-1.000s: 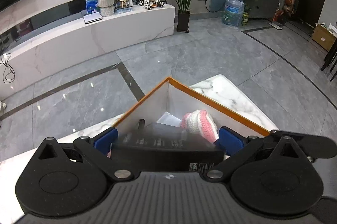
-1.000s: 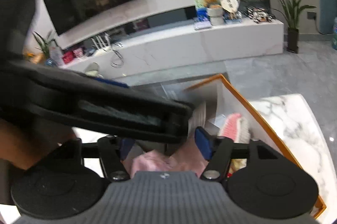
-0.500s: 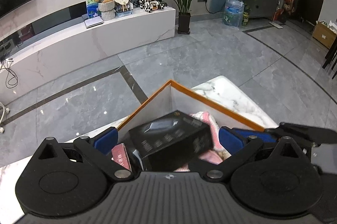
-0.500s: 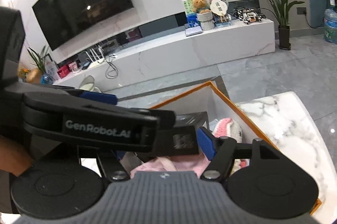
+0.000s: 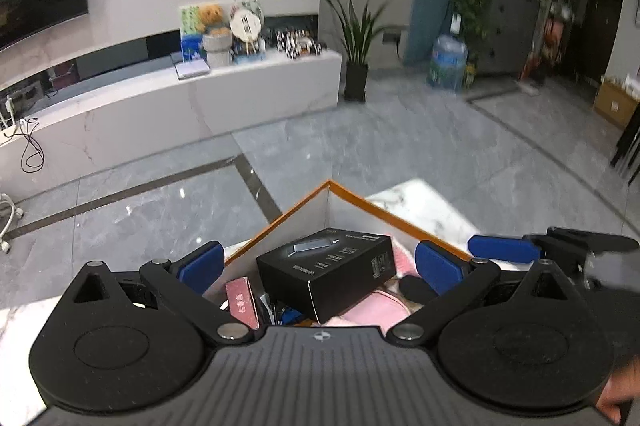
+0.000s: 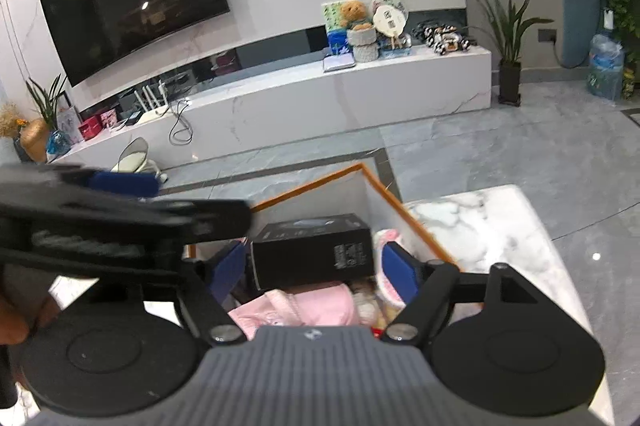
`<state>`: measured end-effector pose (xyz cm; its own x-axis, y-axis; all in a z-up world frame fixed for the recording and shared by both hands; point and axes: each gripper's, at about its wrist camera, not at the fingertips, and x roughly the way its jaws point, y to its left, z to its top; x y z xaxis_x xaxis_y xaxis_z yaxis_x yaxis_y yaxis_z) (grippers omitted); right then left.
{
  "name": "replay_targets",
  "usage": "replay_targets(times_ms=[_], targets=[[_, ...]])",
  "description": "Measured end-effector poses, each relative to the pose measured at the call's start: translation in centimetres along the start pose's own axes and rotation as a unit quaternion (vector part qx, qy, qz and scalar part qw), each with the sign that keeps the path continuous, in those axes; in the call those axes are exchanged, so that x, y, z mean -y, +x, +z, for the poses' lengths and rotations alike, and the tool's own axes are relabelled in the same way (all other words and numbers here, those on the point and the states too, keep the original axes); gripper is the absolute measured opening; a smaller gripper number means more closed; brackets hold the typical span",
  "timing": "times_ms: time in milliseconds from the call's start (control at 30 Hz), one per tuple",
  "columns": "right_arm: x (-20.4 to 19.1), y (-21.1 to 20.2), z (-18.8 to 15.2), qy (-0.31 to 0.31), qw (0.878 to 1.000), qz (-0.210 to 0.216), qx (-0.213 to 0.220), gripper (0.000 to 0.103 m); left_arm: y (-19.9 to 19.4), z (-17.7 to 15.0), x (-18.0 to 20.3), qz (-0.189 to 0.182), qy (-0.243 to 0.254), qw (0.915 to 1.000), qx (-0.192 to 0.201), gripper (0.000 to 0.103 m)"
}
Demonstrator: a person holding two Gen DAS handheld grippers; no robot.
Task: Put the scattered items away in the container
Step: 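Open both tools and withdraw them from the orange box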
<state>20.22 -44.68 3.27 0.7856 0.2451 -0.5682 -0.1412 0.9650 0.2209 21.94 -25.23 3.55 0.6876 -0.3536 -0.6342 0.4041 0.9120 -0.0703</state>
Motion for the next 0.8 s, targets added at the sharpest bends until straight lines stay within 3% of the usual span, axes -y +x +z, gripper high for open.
replay_targets(times_ms=[133, 533, 800], targets=[[0.1, -1.1, 0.4, -0.001, 1.000, -0.013, 0.011, 0.083, -3.3, -1.1, -0.7, -0.005, -0.027, 0.9991, 0.033, 0.103], [-2.1, -6.6, 0.3, -0.036, 0.996, -0.053, 0.069, 0.088, -11.3, -5.0, 1.6, -0.004, 0.036, 0.9962, 0.079, 0.103], [-5.3, -9.9, -0.8, -0.031, 0.990, -0.073, 0.117, 0.094, -12.5, -7.3, 1.5, 0.005, 0.020, 0.9967, 0.078, 0.103]])
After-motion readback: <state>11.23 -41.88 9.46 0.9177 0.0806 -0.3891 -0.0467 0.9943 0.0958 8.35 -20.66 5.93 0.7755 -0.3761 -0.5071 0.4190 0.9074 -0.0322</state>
